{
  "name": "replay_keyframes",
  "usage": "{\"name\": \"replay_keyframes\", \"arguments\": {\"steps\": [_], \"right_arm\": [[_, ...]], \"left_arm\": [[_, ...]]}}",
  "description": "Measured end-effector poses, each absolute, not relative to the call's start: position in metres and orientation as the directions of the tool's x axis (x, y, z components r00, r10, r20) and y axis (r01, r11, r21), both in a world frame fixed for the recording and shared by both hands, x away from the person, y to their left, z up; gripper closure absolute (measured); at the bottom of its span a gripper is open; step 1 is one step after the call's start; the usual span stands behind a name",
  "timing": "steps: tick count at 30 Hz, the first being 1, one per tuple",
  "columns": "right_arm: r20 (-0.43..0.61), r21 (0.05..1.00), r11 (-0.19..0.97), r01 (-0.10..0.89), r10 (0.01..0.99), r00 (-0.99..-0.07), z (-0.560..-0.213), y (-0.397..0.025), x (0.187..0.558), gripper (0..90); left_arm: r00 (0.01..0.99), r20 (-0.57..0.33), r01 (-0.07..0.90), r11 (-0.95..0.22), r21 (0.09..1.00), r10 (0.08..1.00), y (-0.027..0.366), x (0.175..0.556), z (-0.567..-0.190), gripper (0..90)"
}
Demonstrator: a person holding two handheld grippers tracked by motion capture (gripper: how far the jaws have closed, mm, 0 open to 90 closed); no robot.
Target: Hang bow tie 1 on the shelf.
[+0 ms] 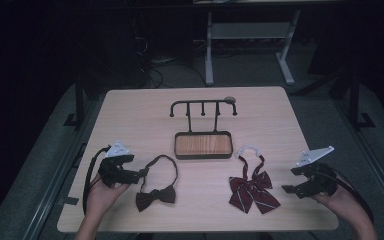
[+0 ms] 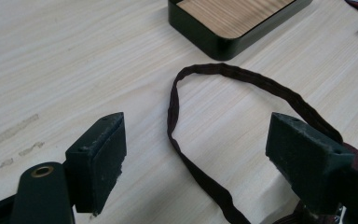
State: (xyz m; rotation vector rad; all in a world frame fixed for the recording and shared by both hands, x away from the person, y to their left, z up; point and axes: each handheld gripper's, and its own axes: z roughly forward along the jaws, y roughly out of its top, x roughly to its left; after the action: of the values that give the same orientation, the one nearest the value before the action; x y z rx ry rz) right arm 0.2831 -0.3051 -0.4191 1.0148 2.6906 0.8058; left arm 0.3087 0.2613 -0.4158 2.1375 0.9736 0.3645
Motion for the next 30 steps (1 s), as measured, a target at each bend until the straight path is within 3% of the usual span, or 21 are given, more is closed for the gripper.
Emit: {"name": "replay_keyframes", "arguments": {"steps": [11,30], "right_arm": [[0.044,0.544,0.620,0.566,0.652,-0.757,-0.413,-0.299,0.281,26.3],[0.015,0.516,0.689,0.508,0.586,-0.810,-0.401,-0.251,0.291,25.0]], "left_arm": [[0.677,-0.044,0.528,-0.442,0.725,0.735,0.262,0.311,-0.418,20.4],[0.672,-0.049,0.526,-0.430,0.734,0.739,0.267,0.310,-0.416,20.3]]}}
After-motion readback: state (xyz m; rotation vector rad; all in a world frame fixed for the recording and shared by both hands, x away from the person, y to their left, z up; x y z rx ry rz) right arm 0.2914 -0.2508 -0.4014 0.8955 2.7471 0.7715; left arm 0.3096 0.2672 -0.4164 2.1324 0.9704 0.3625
